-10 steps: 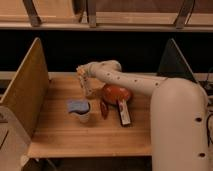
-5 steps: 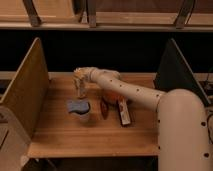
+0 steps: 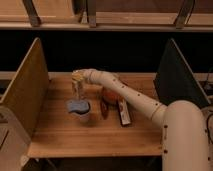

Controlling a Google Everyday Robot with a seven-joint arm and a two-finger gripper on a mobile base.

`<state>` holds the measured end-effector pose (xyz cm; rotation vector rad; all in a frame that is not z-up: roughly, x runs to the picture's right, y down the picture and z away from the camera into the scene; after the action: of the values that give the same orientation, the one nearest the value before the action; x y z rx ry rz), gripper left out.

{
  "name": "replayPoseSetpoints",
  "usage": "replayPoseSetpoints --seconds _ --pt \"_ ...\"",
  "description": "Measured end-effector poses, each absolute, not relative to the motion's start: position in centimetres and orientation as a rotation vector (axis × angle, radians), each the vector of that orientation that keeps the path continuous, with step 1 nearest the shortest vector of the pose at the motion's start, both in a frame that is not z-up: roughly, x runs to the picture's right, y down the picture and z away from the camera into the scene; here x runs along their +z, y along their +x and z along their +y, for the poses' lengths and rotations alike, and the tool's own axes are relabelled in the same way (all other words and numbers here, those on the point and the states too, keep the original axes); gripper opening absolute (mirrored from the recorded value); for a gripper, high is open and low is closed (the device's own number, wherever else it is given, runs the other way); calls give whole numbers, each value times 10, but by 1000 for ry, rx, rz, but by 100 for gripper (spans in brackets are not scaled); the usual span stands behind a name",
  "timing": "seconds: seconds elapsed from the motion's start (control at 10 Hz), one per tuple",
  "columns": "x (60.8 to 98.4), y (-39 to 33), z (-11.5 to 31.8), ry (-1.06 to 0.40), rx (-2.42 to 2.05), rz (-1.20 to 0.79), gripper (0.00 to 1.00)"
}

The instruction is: Stand the bottle upright

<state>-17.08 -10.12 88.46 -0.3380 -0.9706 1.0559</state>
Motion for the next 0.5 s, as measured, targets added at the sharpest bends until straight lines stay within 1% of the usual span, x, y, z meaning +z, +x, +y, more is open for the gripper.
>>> replayPoseSetpoints --seconds 0.5 --pt "901 -151 -122 -356 945 -957 0"
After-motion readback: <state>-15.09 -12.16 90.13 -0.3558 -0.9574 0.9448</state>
